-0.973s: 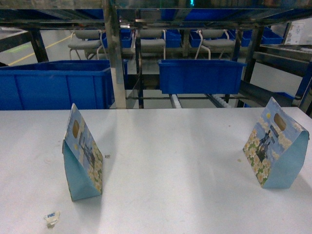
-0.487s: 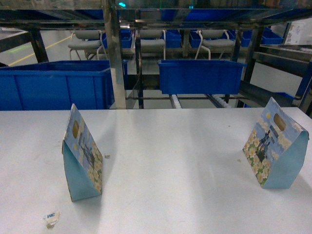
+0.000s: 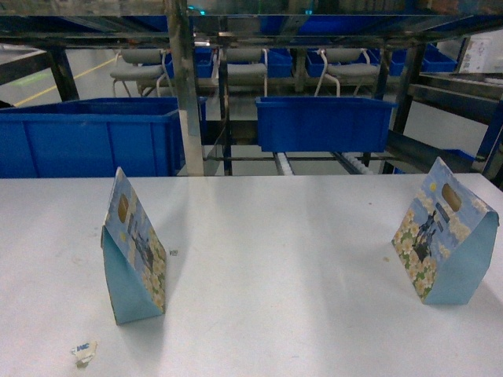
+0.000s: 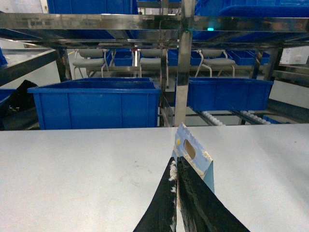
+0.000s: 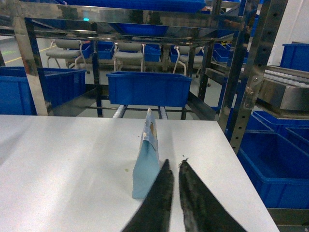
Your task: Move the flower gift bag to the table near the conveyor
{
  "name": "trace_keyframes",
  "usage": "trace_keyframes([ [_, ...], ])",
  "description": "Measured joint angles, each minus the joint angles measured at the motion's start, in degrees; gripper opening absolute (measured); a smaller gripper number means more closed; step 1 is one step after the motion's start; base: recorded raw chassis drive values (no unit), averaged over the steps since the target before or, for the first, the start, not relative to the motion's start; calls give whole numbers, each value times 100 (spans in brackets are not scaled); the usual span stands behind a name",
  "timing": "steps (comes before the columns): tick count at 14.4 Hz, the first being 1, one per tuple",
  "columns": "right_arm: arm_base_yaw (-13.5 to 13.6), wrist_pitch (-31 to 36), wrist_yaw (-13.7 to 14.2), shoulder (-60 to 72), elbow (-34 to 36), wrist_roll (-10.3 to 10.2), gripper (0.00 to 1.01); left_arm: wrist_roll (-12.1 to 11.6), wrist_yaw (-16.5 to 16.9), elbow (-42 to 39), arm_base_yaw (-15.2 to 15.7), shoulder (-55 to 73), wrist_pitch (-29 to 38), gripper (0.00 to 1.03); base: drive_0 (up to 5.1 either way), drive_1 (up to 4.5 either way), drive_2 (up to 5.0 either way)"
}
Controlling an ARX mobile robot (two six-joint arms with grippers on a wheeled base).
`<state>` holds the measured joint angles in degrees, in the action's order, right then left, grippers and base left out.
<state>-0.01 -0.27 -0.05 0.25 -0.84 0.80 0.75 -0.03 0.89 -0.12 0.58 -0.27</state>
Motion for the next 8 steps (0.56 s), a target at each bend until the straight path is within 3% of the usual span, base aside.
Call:
trace_keyframes([
  [2,0,2,0,0,0,0,12,2,0,0,2,0,0,5,0,0,0],
  [6,0,0,0,0,0,-2,32,0,0,0,0,0,0,25,0,0,0],
  [8,0,0,0,0,0,-2,86,2,0,0,0,0,0,78,0,0,0],
])
